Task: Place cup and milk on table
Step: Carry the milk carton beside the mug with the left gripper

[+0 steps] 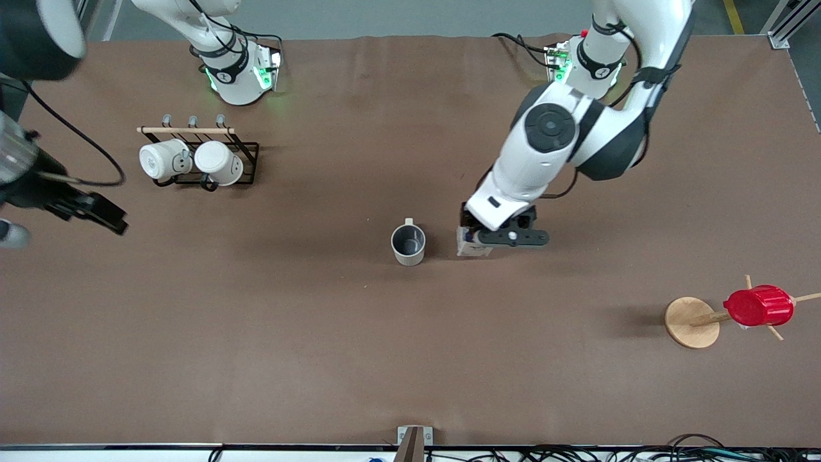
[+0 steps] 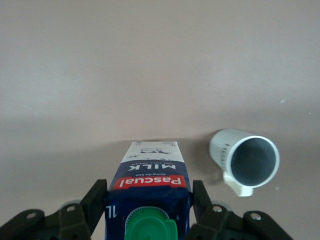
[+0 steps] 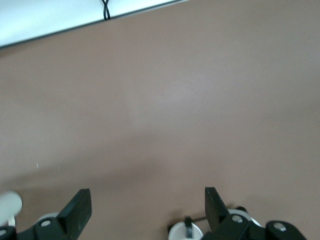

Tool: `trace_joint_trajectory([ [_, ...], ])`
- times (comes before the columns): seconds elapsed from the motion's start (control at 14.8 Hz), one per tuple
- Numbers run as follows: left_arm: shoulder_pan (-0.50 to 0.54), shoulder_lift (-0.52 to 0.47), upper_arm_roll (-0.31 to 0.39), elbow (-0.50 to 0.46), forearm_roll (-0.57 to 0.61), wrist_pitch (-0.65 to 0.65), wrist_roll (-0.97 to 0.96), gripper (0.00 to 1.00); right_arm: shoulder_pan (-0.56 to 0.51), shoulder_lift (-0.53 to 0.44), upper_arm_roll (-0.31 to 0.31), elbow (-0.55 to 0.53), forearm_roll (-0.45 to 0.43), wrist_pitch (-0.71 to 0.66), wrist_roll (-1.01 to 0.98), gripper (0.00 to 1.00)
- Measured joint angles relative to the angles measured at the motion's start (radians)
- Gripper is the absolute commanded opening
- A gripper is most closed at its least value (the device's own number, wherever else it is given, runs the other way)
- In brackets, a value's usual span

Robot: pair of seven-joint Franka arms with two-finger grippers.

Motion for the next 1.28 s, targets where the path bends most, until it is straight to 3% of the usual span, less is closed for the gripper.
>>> trace_joint_trajectory([
  [0.4,-0.072,0.12,0.0,0.102,0.085,0.0,-0.131,0.74,-0.001,-0.077,-0.119,-0.001,0.042,-0.135,-0.253,1.0],
  [0.81,-0.075,0.148,0.001,0.115,0.109,0.0,-0.132,0.74,-0.007,-0.077,-0.13,-0.005,0.042,-0.163,-0.289,1.0],
  [0.88,-0.076,0.151,0.001,0.117,0.113,0.0,-0.132,0.76,-0.008,-0.077,-0.13,-0.006,0.042,-0.163,-0.291,1.0],
  [1.01,-0.076,0.155,0.001,0.121,0.115,0.0,-0.132,1.0,-0.008,-0.077,-0.127,-0.007,0.042,-0.163,-0.292,1.0],
  [1.28,-0.075,0.154,0.001,0.139,0.117,0.0,-0.132,1.0,-0.008,-0.077,-0.125,-0.009,0.043,-0.166,-0.292,1.0],
])
